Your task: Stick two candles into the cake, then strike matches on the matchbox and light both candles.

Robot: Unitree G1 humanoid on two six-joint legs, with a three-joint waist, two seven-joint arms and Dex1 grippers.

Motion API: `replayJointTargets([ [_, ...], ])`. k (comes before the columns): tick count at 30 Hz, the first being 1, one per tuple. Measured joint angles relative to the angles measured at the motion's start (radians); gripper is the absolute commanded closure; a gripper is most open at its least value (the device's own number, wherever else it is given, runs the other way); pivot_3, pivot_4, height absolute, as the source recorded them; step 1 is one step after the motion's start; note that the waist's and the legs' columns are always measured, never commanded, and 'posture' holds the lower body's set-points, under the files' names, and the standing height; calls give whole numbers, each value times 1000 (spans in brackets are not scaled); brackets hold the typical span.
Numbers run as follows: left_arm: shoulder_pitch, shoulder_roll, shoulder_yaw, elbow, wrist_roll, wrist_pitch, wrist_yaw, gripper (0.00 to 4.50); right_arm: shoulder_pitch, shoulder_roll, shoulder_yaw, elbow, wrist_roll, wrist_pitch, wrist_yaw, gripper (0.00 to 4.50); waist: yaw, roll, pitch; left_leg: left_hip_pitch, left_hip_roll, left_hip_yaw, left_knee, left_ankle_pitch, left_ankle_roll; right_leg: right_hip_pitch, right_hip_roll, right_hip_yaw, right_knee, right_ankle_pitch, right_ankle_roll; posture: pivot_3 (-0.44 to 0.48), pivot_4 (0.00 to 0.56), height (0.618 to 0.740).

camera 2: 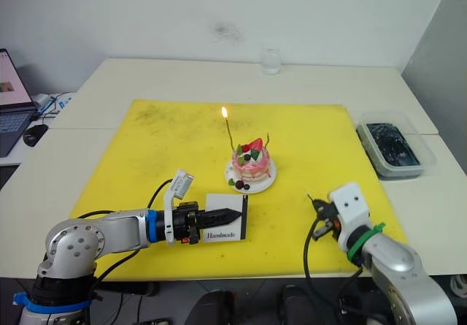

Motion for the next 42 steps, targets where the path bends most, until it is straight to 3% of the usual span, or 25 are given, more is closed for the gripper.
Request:
replayJointTargets([
  [4, -19, 0, -9, 6, 0, 8, -8, 4500, 67, 13, 47, 48, -28, -127, -2, 4468, 1, 0, 0, 0, 0, 0, 0, 0, 0, 0, 0, 0, 0, -1, -1, 0, 150, 740],
  [5, -22, 0, -9, 6, 0, 10, -9, 4500, 79, 14, 54, 67, -38, -157, -2, 4291, 1, 0, 0, 0, -1, 0, 0, 0, 0, 0, 0, 0, -1, -1, -1, 0, 150, 740],
  [9, -23, 0, -10, 6, 0, 14, -10, 4500, 84, 20, 66, 132, -51, -242, 0, 3195, 1, 0, 0, 0, 0, 0, 0, 0, 0, 0, 0, 0, -1, 0, -1, 0, 150, 740],
  [13, -22, 1, -10, 5, 0, 14, -10, 4500, 76, 12, 73, 174, -77, -315, 14, 1725, 1, 0, 0, 0, 0, 0, 0, 0, 0, 0, 0, -1, -1, -1, -1, 0, 150, 740],
  [39, -3, 1, -10, 1, -10, 16, -8, 4500, 71, 22, 113, 282, -138, -486, 37, 1725, 4, 0, 0, 0, 0, 0, 0, 0, 0, 0, 0, -1, -1, -1, -1, 0, 150, 740],
  [42, -3, 1, -10, 1, -12, 16, -8, 4500, 74, 24, 114, 282, -138, -491, 38, 2281, 4, 0, 0, 0, 0, 0, 0, 0, 0, 0, 0, -1, -1, -1, -1, 0, 150, 740],
])
